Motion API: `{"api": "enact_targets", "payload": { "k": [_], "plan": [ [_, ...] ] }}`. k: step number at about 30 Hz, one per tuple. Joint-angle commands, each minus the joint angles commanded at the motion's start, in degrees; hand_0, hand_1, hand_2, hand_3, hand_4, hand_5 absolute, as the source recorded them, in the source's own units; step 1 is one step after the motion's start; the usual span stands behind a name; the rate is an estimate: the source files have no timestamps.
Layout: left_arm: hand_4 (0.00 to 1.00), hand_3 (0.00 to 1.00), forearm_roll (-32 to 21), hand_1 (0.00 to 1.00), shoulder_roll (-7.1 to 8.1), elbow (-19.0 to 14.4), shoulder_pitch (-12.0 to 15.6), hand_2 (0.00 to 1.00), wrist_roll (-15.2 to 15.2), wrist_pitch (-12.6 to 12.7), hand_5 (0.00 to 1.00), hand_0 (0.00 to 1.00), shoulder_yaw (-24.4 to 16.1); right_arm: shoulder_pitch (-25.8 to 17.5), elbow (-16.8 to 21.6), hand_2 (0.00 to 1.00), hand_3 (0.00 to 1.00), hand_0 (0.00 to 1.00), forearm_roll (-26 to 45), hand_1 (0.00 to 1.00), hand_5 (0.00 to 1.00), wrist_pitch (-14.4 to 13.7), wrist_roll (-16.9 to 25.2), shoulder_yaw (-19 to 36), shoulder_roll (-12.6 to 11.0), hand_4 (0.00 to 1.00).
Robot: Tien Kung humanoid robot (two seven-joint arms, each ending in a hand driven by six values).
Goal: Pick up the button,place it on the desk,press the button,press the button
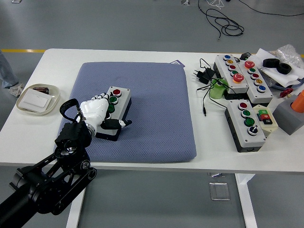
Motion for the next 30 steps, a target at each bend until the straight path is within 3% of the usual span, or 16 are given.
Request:
{"api": "enact_targets", "payload": {
  "k": [1,2,7,8,13,14,19,20,25,26,30],
  "plan": [
    [0.998,0.998,0.00,0.912,0.06,0.04,-0.01,0.998,0.00,-0.28,0.603,0.733,-0.06,-0.01,0.00,0.619,0.564,0.627,-0.05,0.501,0.226,0.01,-0.01,0.05,-0.01,0.306],
    [0.994,0.998,0.00,0.791,0.10,0.08,-0.03,0.998,0.00,-0.47,0.523,0.607,-0.11,-0.02,0.00,0.618,0.564,0.627,-0.11,0.497,0.226,0.01,-0.02,0.10,-0.01,0.306],
    [0.994,0.998,0.00,0.791,0.48,0.08,-0.11,0.998,0.00,-1.12,0.523,0.607,-0.31,-0.04,0.00,0.618,0.564,0.627,-0.04,0.497,0.226,0.02,-0.01,0.07,-0.02,0.306],
    [0.896,0.998,0.00,0.623,0.58,0.06,-0.06,0.930,0.00,-0.05,0.356,0.475,-0.16,-0.05,0.00,0.618,0.563,0.628,0.04,0.496,0.228,0.00,-0.02,0.05,-0.02,0.306],
    [0.896,0.998,0.00,0.623,0.71,0.26,0.07,0.930,0.00,1.42,0.356,0.475,0.14,-0.12,0.00,0.618,0.563,0.628,-0.34,0.496,0.228,0.05,-0.08,0.29,-0.02,0.306],
    [0.872,0.998,0.00,0.504,0.72,0.40,0.12,0.804,0.00,1.49,0.301,0.502,0.17,-0.14,0.00,0.619,0.564,0.628,-0.34,0.495,0.225,0.04,-0.08,0.29,-0.03,0.306],
    [0.872,0.998,0.00,0.504,1.01,0.60,0.34,0.804,0.00,1.95,0.301,0.502,0.55,-0.30,0.00,0.619,0.564,0.628,-0.47,0.495,0.225,0.04,-0.09,0.42,-0.06,0.306],
    [0.830,0.998,0.00,0.397,1.02,0.66,0.33,0.610,0.00,1.93,0.221,0.431,0.58,-0.31,0.00,0.618,0.564,0.628,-0.48,0.494,0.224,0.04,-0.09,0.44,-0.06,0.306],
    [0.830,0.998,0.00,0.397,1.01,1.40,0.36,0.610,0.00,1.59,0.221,0.431,0.51,-0.41,0.00,0.618,0.564,0.628,-0.60,0.494,0.224,0.04,-0.12,0.55,-0.05,0.306],
    [0.770,0.998,0.00,0.361,1.06,1.38,0.34,0.535,0.00,1.49,0.143,0.379,0.59,-0.40,0.00,0.618,0.563,0.628,-0.68,0.495,0.225,0.05,-0.12,0.60,-0.05,0.305],
    [0.770,0.998,0.00,0.361,1.26,1.25,0.06,0.535,0.00,0.97,0.143,0.379,0.66,-0.36,0.00,0.618,0.563,0.628,-0.57,0.495,0.225,0.05,-0.12,0.50,-0.03,0.305]
  ]
}}
